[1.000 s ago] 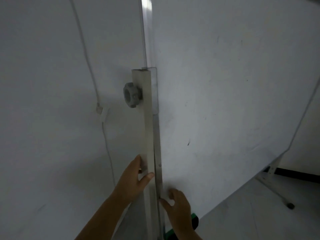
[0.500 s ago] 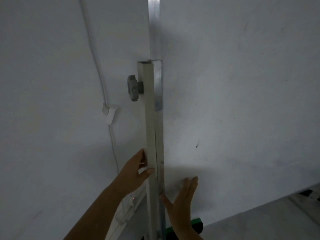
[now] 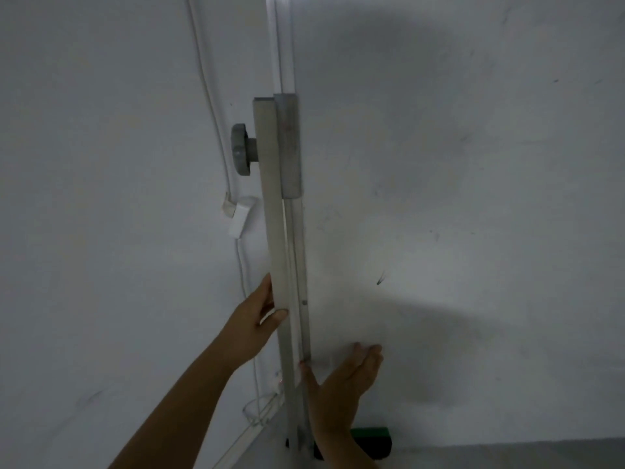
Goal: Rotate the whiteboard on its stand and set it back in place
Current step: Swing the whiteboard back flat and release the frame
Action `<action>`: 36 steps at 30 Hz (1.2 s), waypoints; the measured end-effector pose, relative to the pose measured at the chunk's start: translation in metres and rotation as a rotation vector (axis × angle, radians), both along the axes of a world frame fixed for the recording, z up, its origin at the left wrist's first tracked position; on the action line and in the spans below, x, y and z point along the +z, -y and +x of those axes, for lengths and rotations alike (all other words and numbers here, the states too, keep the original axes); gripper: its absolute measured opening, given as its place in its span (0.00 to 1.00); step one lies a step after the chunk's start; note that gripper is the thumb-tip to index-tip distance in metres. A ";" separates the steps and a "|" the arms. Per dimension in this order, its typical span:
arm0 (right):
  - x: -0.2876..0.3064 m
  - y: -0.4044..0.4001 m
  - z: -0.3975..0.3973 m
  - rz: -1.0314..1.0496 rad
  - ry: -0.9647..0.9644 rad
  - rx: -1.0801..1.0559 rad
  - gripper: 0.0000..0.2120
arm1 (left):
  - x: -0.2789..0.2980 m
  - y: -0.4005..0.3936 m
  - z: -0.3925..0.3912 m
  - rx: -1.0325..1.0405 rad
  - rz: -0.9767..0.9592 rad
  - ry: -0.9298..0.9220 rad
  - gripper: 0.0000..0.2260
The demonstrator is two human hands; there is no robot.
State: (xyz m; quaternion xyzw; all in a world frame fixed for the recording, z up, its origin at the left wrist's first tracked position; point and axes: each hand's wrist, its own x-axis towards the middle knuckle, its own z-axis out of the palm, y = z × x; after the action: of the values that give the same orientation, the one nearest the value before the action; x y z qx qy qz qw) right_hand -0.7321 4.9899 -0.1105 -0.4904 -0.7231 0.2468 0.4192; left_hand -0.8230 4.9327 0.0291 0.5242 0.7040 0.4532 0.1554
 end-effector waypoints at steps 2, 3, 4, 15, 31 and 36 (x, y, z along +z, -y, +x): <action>-0.002 0.000 0.002 0.012 0.029 0.011 0.43 | -0.003 0.000 0.004 0.028 0.036 -0.008 0.24; -0.004 0.000 0.006 0.055 0.047 0.014 0.41 | -0.006 0.001 0.005 0.031 0.050 -0.011 0.23; -0.008 0.001 0.011 0.102 0.066 0.020 0.39 | -0.009 0.002 0.006 0.033 0.060 -0.009 0.22; -0.005 0.001 0.062 0.202 0.160 0.173 0.35 | -0.015 0.013 0.040 0.148 0.217 0.078 0.17; -0.002 0.000 0.157 -0.105 0.223 0.211 0.57 | -0.070 0.038 0.084 0.211 0.001 -0.030 0.32; -0.005 -0.022 0.161 -0.222 0.215 0.294 0.52 | -0.084 0.028 0.108 0.359 -0.076 -0.018 0.29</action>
State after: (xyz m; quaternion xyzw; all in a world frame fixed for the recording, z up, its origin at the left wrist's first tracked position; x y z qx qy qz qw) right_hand -0.5716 5.0118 -0.1155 -0.4464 -0.7957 0.3299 0.2425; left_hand -0.7153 4.9044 -0.0552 0.3880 0.8043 0.4420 0.0851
